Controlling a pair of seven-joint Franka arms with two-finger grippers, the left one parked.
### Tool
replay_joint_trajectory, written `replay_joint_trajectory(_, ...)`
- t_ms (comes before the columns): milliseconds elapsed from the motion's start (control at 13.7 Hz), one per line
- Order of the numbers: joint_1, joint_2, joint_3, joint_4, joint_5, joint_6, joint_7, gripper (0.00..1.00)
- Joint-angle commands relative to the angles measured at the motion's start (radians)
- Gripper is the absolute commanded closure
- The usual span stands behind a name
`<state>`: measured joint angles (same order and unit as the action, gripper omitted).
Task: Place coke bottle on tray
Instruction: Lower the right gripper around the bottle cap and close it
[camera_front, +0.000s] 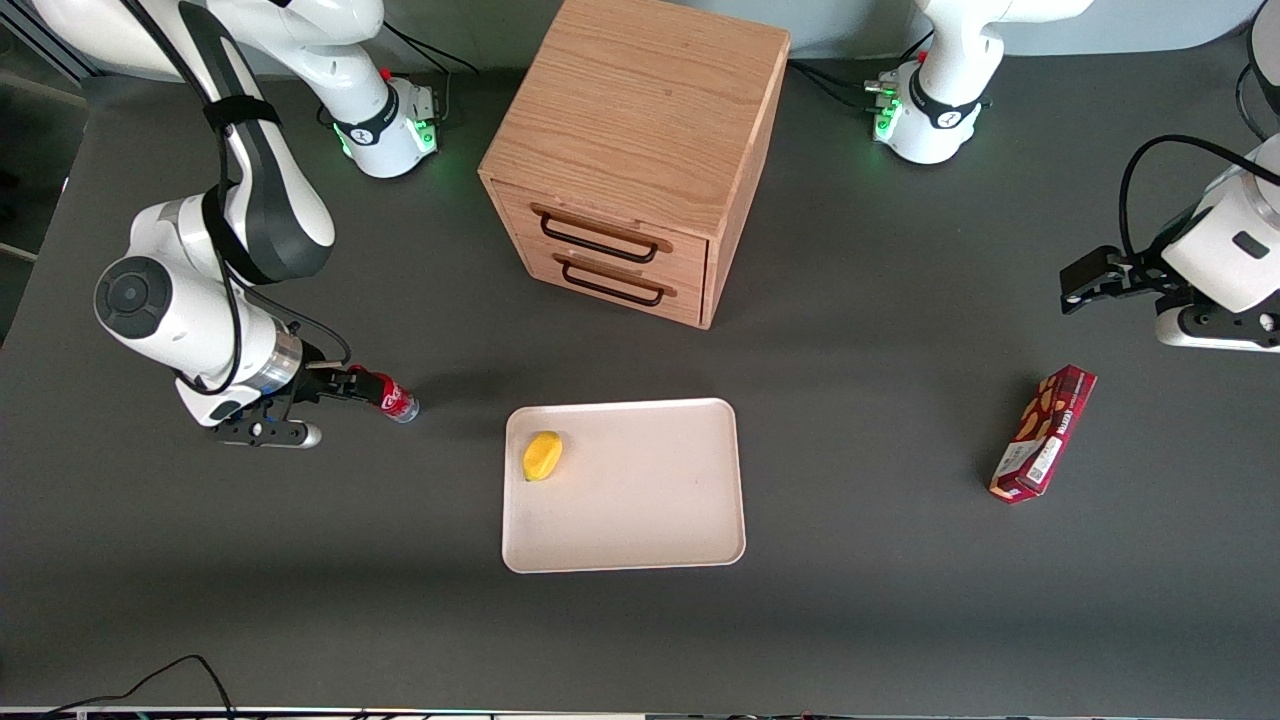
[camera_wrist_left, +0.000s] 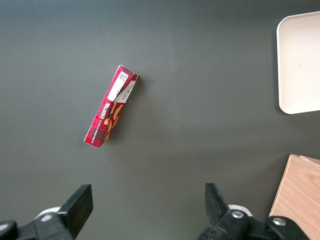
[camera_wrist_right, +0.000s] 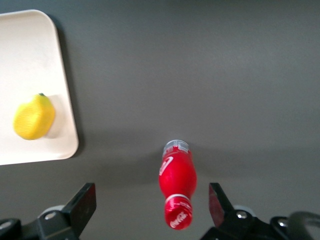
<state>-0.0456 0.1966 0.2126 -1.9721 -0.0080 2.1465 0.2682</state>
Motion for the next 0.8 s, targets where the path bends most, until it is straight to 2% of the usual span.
replay_joint_trajectory(0, -0.022, -0.095, 0.011, -0.171, 0.022, 0.113, 0.002, 0.00)
replay_joint_trajectory(219, -0.022, -0.092, 0.011, -0.226, 0.026, 0.182, 0.003, 0.00)
replay_joint_trajectory(583, -0.022, -0.086, 0.011, -0.237, 0.056, 0.187, 0.002, 0.00)
replay_joint_trajectory(729, -0.022, -0.086, 0.011, -0.238, 0.054, 0.187, -0.003, 0.15)
